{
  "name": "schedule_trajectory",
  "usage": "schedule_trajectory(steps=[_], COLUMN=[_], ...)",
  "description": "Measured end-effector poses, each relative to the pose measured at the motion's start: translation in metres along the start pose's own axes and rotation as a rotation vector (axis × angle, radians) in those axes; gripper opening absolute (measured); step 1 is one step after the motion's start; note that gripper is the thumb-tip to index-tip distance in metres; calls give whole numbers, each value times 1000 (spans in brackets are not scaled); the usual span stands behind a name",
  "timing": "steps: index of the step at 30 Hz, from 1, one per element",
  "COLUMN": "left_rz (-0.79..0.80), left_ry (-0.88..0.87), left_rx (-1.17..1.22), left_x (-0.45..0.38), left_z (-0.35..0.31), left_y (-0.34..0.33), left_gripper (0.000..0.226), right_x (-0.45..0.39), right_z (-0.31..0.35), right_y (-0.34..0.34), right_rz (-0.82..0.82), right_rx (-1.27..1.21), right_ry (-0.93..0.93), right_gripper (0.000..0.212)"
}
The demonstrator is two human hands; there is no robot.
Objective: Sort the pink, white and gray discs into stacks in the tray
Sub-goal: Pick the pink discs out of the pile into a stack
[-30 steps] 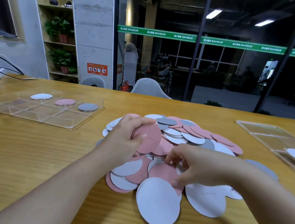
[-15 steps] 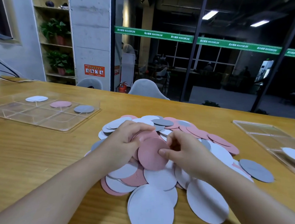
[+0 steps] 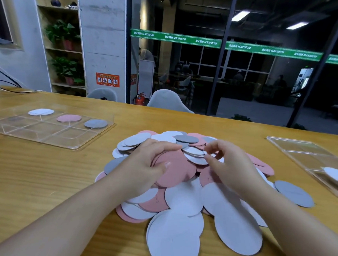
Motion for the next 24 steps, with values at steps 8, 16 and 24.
schedule_trajectory(steps=[8, 16, 24], left_rz=[-26, -10, -44], left_ry=[44, 51, 83], left_rx=[132, 125, 150], left_x=[3, 3, 1], left_z=[-5, -6, -3], left_y=[2, 0, 0], left_gripper=[46, 51, 44], right_x=[0, 5, -2], right_z=[-9, -4, 4], right_y=[15, 12, 6], right_rz=[384, 460, 365], right_rx=[320, 400, -438], right_ry=[-152, -146, -126], right_gripper=[37, 26, 14])
Point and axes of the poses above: each hand's wrist, its own x-axis away from the middle knuckle, its own y-axis out of the back of the hand, z = x × y, the point moved 3 cm from there along -x, towards the middle knuckle, and after that the axes turned 1 degree about x, right-handed, at the moved point
